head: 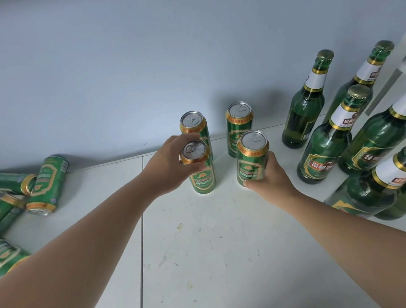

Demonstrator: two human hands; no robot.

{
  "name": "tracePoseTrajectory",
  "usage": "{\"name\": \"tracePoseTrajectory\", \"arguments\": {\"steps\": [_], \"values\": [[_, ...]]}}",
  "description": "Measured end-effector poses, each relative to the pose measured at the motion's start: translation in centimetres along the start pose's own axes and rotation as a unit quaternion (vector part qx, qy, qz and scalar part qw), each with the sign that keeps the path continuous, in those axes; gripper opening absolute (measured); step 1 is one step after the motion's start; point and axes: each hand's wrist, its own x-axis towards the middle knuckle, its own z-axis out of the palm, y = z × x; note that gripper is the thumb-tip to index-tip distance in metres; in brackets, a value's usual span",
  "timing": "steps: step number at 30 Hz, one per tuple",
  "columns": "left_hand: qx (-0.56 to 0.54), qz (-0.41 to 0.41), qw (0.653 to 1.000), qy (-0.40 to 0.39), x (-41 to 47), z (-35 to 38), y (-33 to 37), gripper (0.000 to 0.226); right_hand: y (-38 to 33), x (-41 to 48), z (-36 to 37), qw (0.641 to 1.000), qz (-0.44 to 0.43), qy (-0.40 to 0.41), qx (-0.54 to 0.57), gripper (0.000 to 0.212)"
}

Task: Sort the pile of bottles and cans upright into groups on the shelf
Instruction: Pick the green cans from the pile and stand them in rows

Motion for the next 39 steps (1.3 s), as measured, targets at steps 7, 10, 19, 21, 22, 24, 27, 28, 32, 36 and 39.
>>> {"name": "tracePoseTrajectory", "arguments": {"steps": [7, 10, 19, 21, 22, 24, 27, 28, 32, 36, 39], "values": [[-0.033, 0.002, 0.999, -0.031, 0.6, -0.1, -0.5, 0.064, -1.0, 0.8, -0.6, 0.997, 0.026, -0.065, 0.015, 0.064], [-0.041, 0.008, 0.998, -0.040, 0.7, -0.3, -0.4, 0.060, -1.3, 1.1, -0.9, 0.996, 0.037, -0.077, 0.010, 0.064], [-0.051, -0.015, 0.996, -0.069, 0.8, -0.6, -0.9, 0.072, -1.1, 1.2, -0.7, 0.995, 0.052, -0.085, -0.002, 0.064], [-0.036, -0.023, 0.997, -0.062, 0.3, -0.7, -1.2, 0.082, -1.0, 0.8, -0.4, 0.997, 0.049, -0.067, -0.004, 0.059], [-0.022, -0.026, 0.998, -0.052, 0.1, -0.8, -1.3, 0.085, -1.1, 0.4, -0.2, 0.998, 0.046, -0.053, -0.005, 0.056], [-0.008, -0.031, 0.999, -0.029, -0.5, -1.0, -1.5, 0.083, -1.1, -0.1, 0.0, 0.999, 0.046, -0.020, -0.006, 0.048], [0.003, -0.040, 0.999, -0.002, -1.7, -1.7, -2.0, 0.080, -1.3, -1.1, 0.3, 0.999, 0.037, 0.019, -0.009, 0.044], [0.008, -0.044, 0.999, 0.003, -2.2, -2.0, -2.2, 0.079, -1.2, -1.2, 0.5, 0.999, 0.026, 0.033, -0.008, 0.040], [0.030, -0.062, 0.998, 0.010, -4.5, -3.0, -3.1, 0.068, -0.3, -1.6, 1.4, 0.997, 0.021, 0.076, -0.015, 0.021], [0.045, -0.070, 0.997, 0.001, -7.0, -3.8, -4.4, 0.060, -0.8, -3.5, 2.6, 0.988, 0.061, 0.138, -0.019, 0.048], [0.049, -0.074, 0.996, -0.013, -9.1, -4.5, -5.9, 0.056, -1.2, -5.3, 3.9, 0.986, 0.069, 0.148, -0.021, 0.055]]}}
